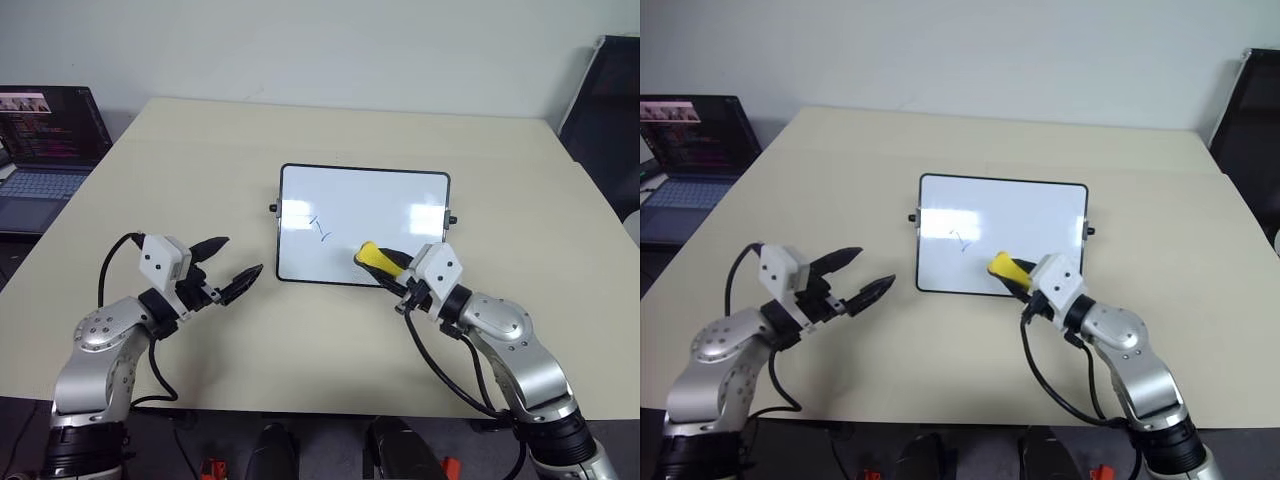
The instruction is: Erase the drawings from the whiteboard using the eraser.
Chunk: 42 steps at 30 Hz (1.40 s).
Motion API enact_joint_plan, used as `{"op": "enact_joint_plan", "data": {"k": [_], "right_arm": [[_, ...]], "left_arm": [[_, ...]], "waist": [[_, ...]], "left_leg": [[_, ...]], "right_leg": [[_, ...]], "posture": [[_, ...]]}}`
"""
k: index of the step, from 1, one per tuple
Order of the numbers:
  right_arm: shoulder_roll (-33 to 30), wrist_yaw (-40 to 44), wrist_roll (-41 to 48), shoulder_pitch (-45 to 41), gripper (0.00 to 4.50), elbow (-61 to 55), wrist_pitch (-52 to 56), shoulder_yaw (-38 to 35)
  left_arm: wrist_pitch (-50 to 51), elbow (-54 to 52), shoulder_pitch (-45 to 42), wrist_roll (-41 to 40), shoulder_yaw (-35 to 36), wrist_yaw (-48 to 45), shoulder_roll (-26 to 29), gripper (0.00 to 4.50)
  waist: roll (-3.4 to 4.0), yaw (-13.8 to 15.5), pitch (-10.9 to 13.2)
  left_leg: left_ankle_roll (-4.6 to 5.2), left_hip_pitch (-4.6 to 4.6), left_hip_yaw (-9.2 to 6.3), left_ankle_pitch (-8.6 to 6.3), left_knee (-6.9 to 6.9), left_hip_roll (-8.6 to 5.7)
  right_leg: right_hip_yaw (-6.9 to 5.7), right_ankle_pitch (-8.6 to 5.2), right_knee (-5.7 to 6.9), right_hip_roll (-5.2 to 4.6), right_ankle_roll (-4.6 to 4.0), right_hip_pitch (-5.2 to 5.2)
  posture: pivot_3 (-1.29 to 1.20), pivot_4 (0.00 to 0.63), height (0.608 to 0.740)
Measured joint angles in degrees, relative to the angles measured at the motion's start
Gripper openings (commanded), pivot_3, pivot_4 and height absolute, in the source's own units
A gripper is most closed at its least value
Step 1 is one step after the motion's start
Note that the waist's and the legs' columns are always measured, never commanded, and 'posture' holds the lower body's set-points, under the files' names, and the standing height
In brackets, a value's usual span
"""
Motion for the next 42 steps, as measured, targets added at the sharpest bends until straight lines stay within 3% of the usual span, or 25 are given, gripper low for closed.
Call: {"op": "enact_joint_plan", "data": {"k": [15,20,30,35,42], "right_arm": [[-1.91,1.15,-0.14,-0.7,1.09,0.08,0.33,1.43],[-0.52,-1.05,-9.57,-13.22,1.09,10.29,-0.48,7.76],[8.55,-4.34,-16.66,-32.65,1.09,31.43,-4.11,11.3],[9.47,-3.29,-19.15,-34.76,1.09,38.77,-5.01,13.27],[7.27,3.13,-20.53,-33.03,1.09,36.11,-3.99,16.08]], "left_arm": [[6.67,-5.38,-3.21,-0.11,-2.44,1.41,0.08,4.5],[9.65,-7.84,-3.92,-0.26,-3.26,2.25,1.08,4.5],[10.55,-7.16,-4.82,-0.17,-3.42,2.1,1.8,4.5],[9.44,-5.84,-4.5,0.16,-3.42,1.77,1.75,4.5],[9.27,-5.39,-4.07,0.32,-3.44,1.22,1.56,4.5]], "waist": [[0.0,-0.03,0.0],[0.02,-0.37,0.01],[0.04,-0.2,0.03],[0.07,-0.06,0.05],[0.08,-0.15,0.05]], "left_leg": [[0.0,0.0,0.0,0.0,0.02,0.0],[0.04,0.05,-0.01,0.04,0.06,0.0],[0.03,-0.01,-0.03,0.03,-0.03,0.01],[0.03,-0.03,-0.04,0.02,-0.03,0.0],[0.04,0.0,-0.09,0.04,0.05,0.02]], "right_leg": [[0.0,0.02,0.01,0.01,0.03,0.01],[0.01,0.11,0.05,0.02,0.05,0.01],[-0.06,0.36,0.02,0.02,0.22,-0.02],[-0.08,0.41,0.01,0.02,0.13,-0.01],[-0.11,0.32,0.06,0.03,0.31,0.02]], "posture": [[0.0,0.15,0.74],[0.0,0.15,0.74],[0.0,0.15,0.74],[0.0,0.15,0.74],[0.0,0.15,0.74]]}}
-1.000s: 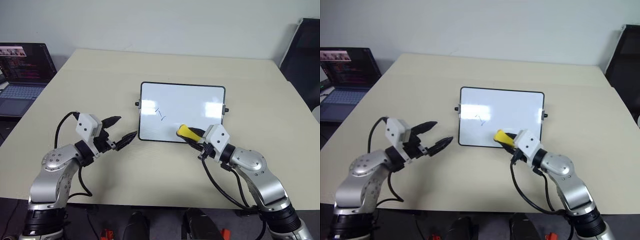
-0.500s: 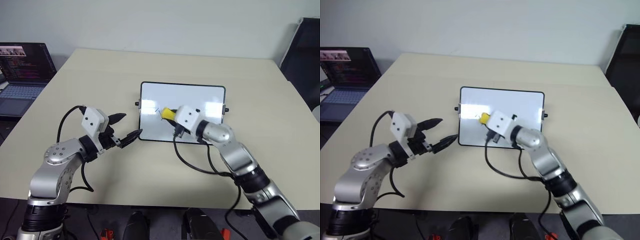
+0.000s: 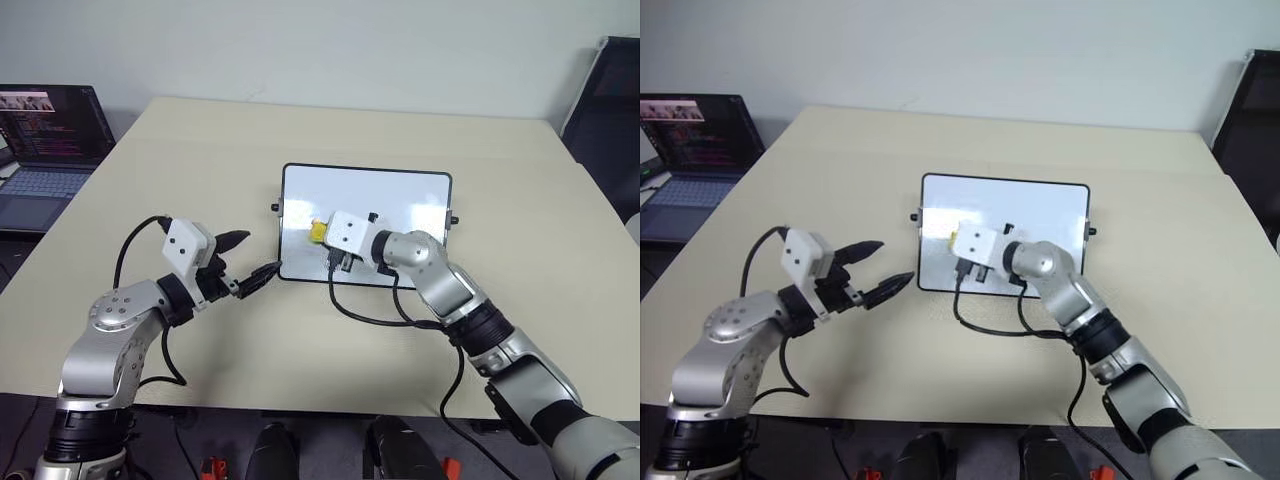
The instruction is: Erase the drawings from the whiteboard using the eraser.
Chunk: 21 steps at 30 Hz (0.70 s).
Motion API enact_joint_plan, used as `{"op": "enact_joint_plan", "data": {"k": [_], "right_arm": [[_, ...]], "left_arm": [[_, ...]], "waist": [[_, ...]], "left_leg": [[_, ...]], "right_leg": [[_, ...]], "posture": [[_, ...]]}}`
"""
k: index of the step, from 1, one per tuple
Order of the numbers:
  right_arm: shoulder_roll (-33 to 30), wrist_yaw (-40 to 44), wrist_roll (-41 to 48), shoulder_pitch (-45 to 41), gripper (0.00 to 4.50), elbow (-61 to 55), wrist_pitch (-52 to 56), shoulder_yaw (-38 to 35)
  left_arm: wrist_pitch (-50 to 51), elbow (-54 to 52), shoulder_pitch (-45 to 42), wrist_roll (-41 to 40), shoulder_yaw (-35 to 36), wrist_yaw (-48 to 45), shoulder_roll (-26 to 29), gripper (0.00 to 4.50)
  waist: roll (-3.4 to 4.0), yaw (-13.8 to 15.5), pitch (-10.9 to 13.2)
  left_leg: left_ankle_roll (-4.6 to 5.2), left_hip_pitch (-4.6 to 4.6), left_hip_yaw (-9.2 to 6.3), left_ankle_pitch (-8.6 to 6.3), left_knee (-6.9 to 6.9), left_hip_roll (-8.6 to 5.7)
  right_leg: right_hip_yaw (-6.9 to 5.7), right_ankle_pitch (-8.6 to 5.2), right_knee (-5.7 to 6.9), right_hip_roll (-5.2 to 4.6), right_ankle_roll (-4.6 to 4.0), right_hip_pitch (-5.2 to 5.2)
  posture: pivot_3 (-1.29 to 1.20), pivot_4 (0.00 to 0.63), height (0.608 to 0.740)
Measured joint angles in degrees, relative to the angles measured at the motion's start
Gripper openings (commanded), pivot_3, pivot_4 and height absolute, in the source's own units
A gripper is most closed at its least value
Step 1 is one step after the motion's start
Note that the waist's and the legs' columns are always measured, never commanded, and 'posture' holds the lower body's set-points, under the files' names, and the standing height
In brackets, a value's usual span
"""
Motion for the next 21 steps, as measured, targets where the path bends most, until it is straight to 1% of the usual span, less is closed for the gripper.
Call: {"op": "enact_joint_plan", "data": {"k": [3,6,10,16,18,21], "right_arm": [[1.19,-4.26,-1.8,-1.33,1.09,2.18,-1.0,-0.27],[2.09,-8.62,-2.39,-4.32,1.09,5.92,-2.2,-2.18],[2.83,-6.88,-2.13,-4.66,1.09,6.51,-2.62,-2.36],[3.0,0.31,-1.88,-2.65,1.09,4.37,-2.06,0.93],[3.08,-0.37,-2.46,-2.45,1.09,4.46,-2.33,1.08],[3.54,-5.02,-4.27,-3.64,1.09,6.14,-3.29,0.71]], "left_arm": [[0.0,-0.01,0.0,0.01,-0.05,-0.06,-0.31,4.5],[0.02,-0.02,-0.05,0.01,-0.45,-0.07,-0.37,4.5],[0.09,-0.02,-0.26,0.0,-1.23,-0.07,-0.37,4.5],[-0.34,0.35,-0.61,0.01,-1.24,-0.32,-0.36,4.5],[-1.6,1.34,-0.34,0.09,-1.24,-0.96,-0.36,4.5],[-3.31,3.16,0.13,0.29,-1.24,-1.77,-0.36,4.5]], "waist": [[0.0,-0.01,0.0],[-0.01,0.07,0.0],[-0.01,-0.07,0.0],[0.0,-0.09,0.0],[0.02,-0.09,0.01],[0.03,-0.11,0.02]], "left_leg": [[0.08,0.02,0.0,0.08,0.03,-0.01],[0.14,0.01,0.0,0.16,0.06,-0.01],[0.15,0.01,0.01,0.16,0.02,0.0],[0.13,0.01,0.0,0.14,-0.07,0.02],[0.13,0.01,0.0,0.14,-0.06,0.02],[0.14,0.01,0.0,0.16,0.0,0.02]], "right_leg": [[0.01,0.02,0.01,0.0,-0.14,0.0],[0.01,0.07,0.0,0.0,-0.22,0.01],[0.02,0.12,-0.02,0.0,-0.12,0.0],[-0.02,0.15,-0.01,0.02,-0.06,-0.02],[-0.02,0.13,-0.01,0.02,-0.08,-0.03],[0.0,0.06,0.0,0.02,-0.23,-0.03]], "posture": [[0.0,0.15,0.74],[0.0,0.15,0.74],[0.0,0.15,0.74],[0.0,0.15,0.74],[0.0,0.15,0.74],[0.0,0.15,0.74]]}}
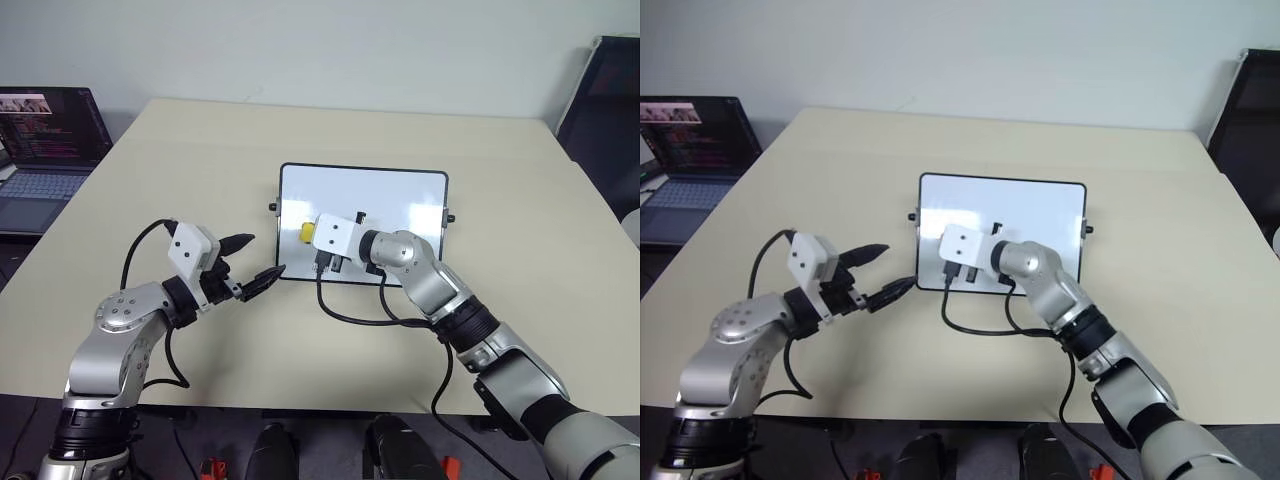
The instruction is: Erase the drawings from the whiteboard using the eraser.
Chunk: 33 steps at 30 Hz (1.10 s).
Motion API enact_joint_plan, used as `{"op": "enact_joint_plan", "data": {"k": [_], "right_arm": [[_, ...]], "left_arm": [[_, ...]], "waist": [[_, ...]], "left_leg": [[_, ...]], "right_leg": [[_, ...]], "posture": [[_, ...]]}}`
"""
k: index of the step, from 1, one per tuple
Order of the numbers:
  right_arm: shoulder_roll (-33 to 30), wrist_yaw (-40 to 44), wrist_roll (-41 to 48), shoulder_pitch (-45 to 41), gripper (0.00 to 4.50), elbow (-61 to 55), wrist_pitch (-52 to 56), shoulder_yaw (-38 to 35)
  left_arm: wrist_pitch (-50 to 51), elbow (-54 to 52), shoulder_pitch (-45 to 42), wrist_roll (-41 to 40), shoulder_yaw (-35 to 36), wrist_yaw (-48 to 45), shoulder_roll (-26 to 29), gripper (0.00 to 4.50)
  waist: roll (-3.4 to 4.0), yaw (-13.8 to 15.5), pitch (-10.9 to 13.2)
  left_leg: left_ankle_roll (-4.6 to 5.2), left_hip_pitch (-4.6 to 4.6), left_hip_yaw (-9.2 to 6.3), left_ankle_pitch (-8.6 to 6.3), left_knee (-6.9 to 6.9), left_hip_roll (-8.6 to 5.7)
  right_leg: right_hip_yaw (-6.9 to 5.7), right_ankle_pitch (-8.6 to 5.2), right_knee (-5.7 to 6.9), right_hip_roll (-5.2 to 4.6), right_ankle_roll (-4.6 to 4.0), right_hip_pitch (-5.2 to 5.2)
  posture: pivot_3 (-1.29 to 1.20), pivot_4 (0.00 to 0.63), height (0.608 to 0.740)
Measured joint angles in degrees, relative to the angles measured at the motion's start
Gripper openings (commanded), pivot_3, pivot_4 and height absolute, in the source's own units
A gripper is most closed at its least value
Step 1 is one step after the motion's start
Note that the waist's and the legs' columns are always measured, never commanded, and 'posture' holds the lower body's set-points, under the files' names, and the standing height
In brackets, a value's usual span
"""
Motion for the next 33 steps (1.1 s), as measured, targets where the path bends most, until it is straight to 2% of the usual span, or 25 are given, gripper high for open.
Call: {"op": "enact_joint_plan", "data": {"k": [4,13,20,27,30,33], "right_arm": [[-0.8,-1.66,-0.45,-1.19,1.09,1.17,-0.28,-0.94],[-7.3,10.46,0.22,5.09,1.09,-8.41,2.1,0.12],[-6.37,-1.43,-2.28,1.08,1.09,-3.51,0.84,-2.83],[-8.33,9.18,-1.89,5.36,1.09,-10.0,2.76,0.61],[-8.37,9.48,-2.56,5.29,1.09,-10.55,2.83,0.82],[-7.08,5.71,-3.3,4.67,1.09,-8.99,2.35,0.58]], "left_arm": [[-1.77,1.91,0.24,0.25,0.0,-0.93,0.0,4.5],[-3.51,3.52,0.23,0.46,-0.03,-2.17,0.0,4.5],[-3.92,4.36,-0.04,0.49,-0.16,-2.94,0.0,4.5],[-2.33,3.66,-1.19,0.44,-0.63,-2.01,0.0,4.5],[-1.2,2.59,-1.72,0.37,-0.97,-1.85,0.0,4.5],[-0.99,2.4,-1.72,0.37,-0.97,-1.91,0.0,4.5]], "waist": [[-0.02,0.31,-0.01],[-0.02,0.19,-0.02],[-0.02,0.3,-0.02],[-0.05,0.14,-0.04],[-0.04,0.12,-0.03],[-0.04,0.06,-0.03]], "left_leg": [[0.02,0.0,0.0,0.02,0.06,-0.02],[0.02,0.03,0.0,0.02,0.02,0.0],[0.1,0.05,0.01,0.17,0.11,-0.05],[0.1,0.04,0.03,0.18,0.0,0.0],[0.1,0.04,0.04,0.18,0.01,-0.01],[0.1,0.04,0.03,0.18,0.02,-0.02]], "right_leg": [[0.01,0.02,-0.01,-0.02,-0.02,0.04],[0.01,0.0,0.0,-0.01,-0.03,0.05],[0.04,0.19,-0.04,-0.03,-0.05,-0.12],[0.05,0.14,-0.05,0.0,-0.03,0.05],[0.06,0.14,-0.05,0.0,-0.03,0.05],[0.09,0.16,-0.03,0.0,-0.04,0.02]], "posture": [[0.0,0.15,0.74],[0.0,0.15,0.74],[0.0,0.15,0.74],[0.0,0.15,0.74],[0.0,0.15,0.74],[0.0,0.15,0.74]]}}
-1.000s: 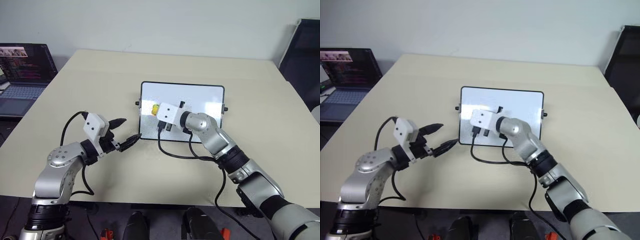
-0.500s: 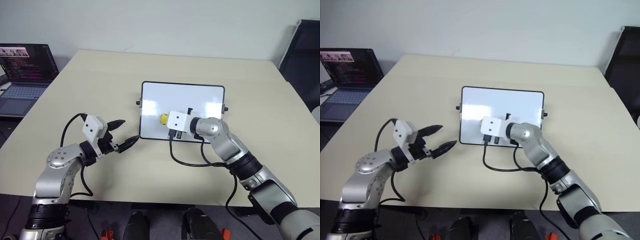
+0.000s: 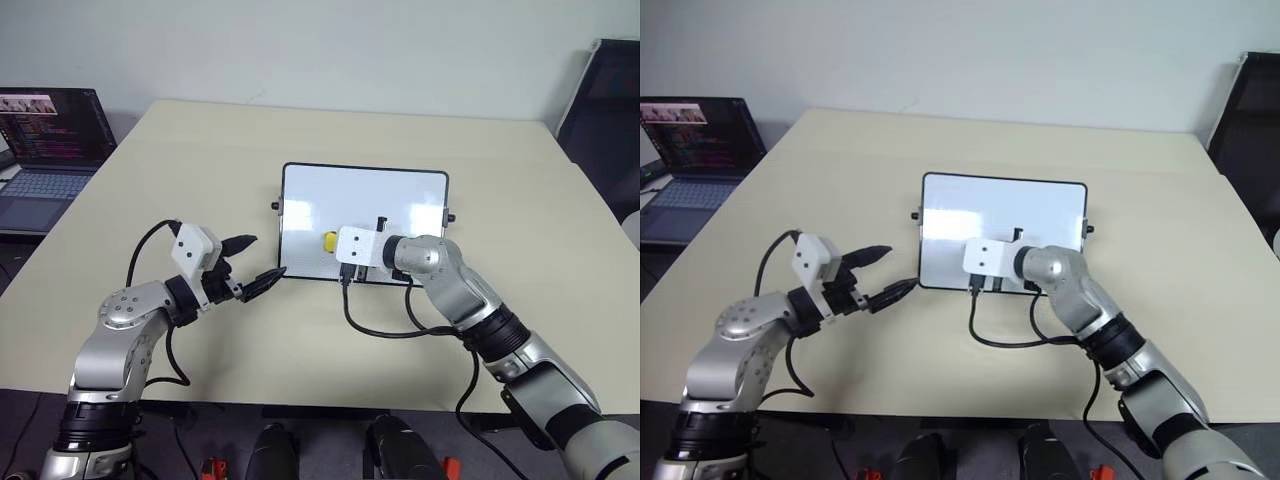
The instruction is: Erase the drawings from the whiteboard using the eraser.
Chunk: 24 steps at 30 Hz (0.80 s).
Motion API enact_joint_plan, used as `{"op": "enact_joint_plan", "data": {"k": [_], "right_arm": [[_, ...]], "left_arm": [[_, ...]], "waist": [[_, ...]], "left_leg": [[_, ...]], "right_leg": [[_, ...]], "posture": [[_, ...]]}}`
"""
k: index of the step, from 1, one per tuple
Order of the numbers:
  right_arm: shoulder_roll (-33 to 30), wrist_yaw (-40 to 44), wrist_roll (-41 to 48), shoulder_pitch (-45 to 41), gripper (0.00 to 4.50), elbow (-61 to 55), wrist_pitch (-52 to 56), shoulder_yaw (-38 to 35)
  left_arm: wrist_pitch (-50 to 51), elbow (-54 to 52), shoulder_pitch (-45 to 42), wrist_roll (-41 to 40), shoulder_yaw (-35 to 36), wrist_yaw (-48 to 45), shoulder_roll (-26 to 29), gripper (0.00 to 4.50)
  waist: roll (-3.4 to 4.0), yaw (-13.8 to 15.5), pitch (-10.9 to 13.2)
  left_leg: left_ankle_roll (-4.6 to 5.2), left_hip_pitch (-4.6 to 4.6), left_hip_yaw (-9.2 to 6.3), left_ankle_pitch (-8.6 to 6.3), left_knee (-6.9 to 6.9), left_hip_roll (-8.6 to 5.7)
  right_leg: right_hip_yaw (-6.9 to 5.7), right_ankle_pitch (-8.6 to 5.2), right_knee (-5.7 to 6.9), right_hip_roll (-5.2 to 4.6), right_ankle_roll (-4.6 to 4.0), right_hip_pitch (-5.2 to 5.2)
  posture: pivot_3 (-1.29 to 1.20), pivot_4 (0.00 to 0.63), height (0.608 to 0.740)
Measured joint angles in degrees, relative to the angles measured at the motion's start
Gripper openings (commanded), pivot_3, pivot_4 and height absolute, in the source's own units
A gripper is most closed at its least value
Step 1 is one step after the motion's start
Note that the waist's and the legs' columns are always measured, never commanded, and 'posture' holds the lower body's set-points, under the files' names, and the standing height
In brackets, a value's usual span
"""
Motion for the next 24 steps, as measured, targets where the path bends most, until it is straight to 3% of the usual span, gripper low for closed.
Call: {"op": "enact_joint_plan", "data": {"k": [9,13,18,24], "right_arm": [[0.54,-6.81,2.27,1.73,1.09,-1.9,1.81,-8.87],[0.67,-6.7,7.31,10.62,1.09,-13.19,8.8,-15.77],[2.3,-8.46,13.77,24.07,1.09,-36.15,22.03,-28.69],[4.76,-11.81,17.08,37.74,1.09,-54.18,39.24,-37.33]], "left_arm": [[-0.46,0.11,-0.26,-0.01,-0.18,-1.89,0.0,4.5],[-0.42,0.25,-3.07,-0.25,-2.62,-4.73,0.01,4.5],[1.02,-0.28,-9.67,-2.25,-7.13,-9.98,-1.07,4.5],[0.19,2.36,-18.37,-1.31,-16.88,-17.27,-6.05,4.5]], "waist": [[0.01,0.27,0.01],[0.04,0.46,0.03],[0.08,0.58,0.05],[0.1,0.1,0.06]], "left_leg": [[-0.02,-0.11,0.02,-0.01,-0.07,-0.01],[-0.15,-0.23,-0.03,-0.11,-0.18,-0.01],[-0.3,-0.31,-0.12,-0.23,-0.27,-0.01],[-0.3,-0.21,-0.14,-0.24,-0.17,-0.01]], "right_leg": [[-0.02,-0.09,-0.08,-0.03,0.03,-0.02],[-0.09,-0.1,-0.06,-0.03,0.16,-0.08],[-0.18,-0.28,-0.05,-0.02,0.24,-0.12],[-0.17,-0.47,0.0,-0.01,0.14,-0.06]], "posture": [[0.0,0.15,0.74],[0.0,0.15,0.74],[0.0,0.15,0.74],[0.0,0.15,0.74]]}}
